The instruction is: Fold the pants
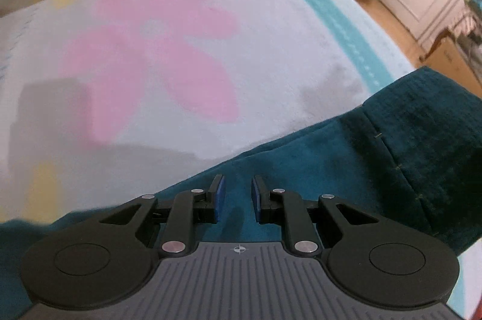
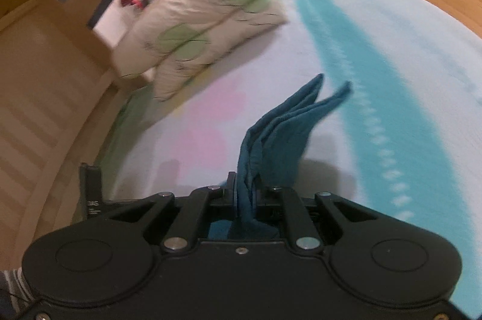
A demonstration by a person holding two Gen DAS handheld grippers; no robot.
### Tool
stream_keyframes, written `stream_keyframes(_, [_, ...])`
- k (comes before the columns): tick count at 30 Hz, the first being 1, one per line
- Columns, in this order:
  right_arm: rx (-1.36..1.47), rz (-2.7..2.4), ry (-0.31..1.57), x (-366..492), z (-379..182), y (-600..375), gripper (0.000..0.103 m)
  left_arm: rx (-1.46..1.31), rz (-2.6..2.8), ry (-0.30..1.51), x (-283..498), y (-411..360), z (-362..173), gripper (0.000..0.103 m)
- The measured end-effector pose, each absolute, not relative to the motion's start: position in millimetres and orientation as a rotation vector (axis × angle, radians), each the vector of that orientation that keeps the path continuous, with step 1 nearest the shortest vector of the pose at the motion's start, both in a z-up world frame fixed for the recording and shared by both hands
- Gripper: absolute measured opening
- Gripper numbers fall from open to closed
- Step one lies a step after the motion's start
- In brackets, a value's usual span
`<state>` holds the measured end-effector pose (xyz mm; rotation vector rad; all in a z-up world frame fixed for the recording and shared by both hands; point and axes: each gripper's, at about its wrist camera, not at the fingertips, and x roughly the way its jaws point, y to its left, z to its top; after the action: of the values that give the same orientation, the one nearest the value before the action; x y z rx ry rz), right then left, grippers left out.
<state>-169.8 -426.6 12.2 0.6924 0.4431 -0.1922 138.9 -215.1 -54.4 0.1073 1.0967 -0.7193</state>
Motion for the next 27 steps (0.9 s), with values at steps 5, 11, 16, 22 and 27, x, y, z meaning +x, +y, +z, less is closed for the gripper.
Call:
stream_keyframes(5, [0.637, -0.06, 0.442, -127.9, 37.0, -377.7, 0.017, 0.03, -0.663, 1.095, 130.8, -145.9, -40.0, 0.018])
stream_keyframes(11, [0.609, 0.172, 0.504, -63.8, 31.8, -308.8, 0.017, -0.057, -0.53, 1.137, 119.2, -57.6, -42.6, 0.018])
stream_keyframes(16, [0.562, 0.31, 0.636, 1.4, -15.0, -245.3, 0.017, -0.101, -0.425, 1.168, 103.5, -1.3, -53.0, 0.018])
stream_keyframes(22, [0.455, 0.339, 0.824, 43.6, -85.1, -191.7, 0.018, -0.192, -0.285, 1.177, 91.7, 45.5, -57.9, 0.018])
stream_keyframes(27, [0.445, 0.364, 0.83, 37.0, -89.9, -180.9, 0.018, -0.218, -0.248, 1.158, 83.6, 58.1, -48.5, 0.018])
